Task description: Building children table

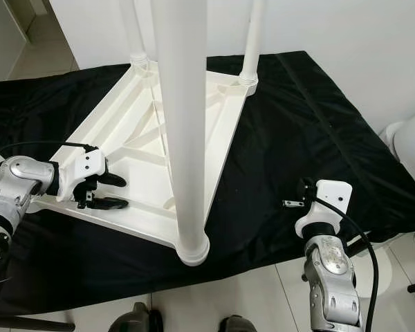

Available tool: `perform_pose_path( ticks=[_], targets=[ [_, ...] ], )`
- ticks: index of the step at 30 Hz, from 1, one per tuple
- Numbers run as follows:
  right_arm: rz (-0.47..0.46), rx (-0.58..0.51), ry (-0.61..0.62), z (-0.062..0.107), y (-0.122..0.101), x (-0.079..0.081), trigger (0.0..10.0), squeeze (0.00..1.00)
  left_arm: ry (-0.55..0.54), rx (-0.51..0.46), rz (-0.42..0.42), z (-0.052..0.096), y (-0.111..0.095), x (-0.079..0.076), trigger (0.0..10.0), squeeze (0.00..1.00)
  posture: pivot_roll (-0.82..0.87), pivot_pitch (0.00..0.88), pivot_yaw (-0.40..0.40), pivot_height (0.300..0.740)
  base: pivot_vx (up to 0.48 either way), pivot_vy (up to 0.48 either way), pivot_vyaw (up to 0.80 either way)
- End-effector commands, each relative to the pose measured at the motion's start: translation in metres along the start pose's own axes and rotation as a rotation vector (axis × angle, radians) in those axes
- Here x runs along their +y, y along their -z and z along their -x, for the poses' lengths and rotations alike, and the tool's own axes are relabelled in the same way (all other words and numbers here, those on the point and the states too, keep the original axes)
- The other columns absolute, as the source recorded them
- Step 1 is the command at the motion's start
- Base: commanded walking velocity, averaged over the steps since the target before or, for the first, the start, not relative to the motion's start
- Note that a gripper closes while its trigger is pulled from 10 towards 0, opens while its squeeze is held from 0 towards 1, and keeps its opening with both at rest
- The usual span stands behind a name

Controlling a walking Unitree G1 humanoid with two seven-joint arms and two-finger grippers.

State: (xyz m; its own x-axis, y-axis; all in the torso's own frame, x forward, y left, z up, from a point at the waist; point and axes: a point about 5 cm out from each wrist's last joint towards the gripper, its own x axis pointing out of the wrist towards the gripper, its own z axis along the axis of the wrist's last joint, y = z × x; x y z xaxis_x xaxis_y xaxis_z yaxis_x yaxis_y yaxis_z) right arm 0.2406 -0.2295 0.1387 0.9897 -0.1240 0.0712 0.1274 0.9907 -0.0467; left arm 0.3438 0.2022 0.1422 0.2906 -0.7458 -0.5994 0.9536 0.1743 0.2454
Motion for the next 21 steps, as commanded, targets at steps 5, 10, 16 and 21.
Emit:
perform_pose_path(
  ticks=[5,10,16,21],
  targets=[
    [0.003,0.015,0.002,0.003,0.002,0.000,10.0,0.00,-0.242,0.043,0.021,-0.004,-0.003,0.016,10.0,0.00,0.00,0.070,0.070,0.740,0.000,0.000,0.00],
    [0.007,0.019,0.014,0.007,0.002,-0.002,10.0,0.00,-0.279,0.060,0.066,-0.009,-0.005,0.019,10.0,0.00,-0.01,0.077,0.076,0.740,0.000,0.000,0.00],
    [0.006,0.023,0.030,0.011,0.003,-0.004,10.0,0.00,-0.361,0.060,0.111,-0.004,-0.006,0.024,0.5,0.00,-0.01,0.087,0.083,0.740,0.000,0.000,0.00],
    [-0.002,0.025,0.033,0.011,0.004,-0.003,10.0,0.00,-0.369,0.056,0.110,0.001,-0.004,0.022,0.0,0.00,0.00,0.093,0.080,0.740,0.000,0.000,0.00]
  ],
)
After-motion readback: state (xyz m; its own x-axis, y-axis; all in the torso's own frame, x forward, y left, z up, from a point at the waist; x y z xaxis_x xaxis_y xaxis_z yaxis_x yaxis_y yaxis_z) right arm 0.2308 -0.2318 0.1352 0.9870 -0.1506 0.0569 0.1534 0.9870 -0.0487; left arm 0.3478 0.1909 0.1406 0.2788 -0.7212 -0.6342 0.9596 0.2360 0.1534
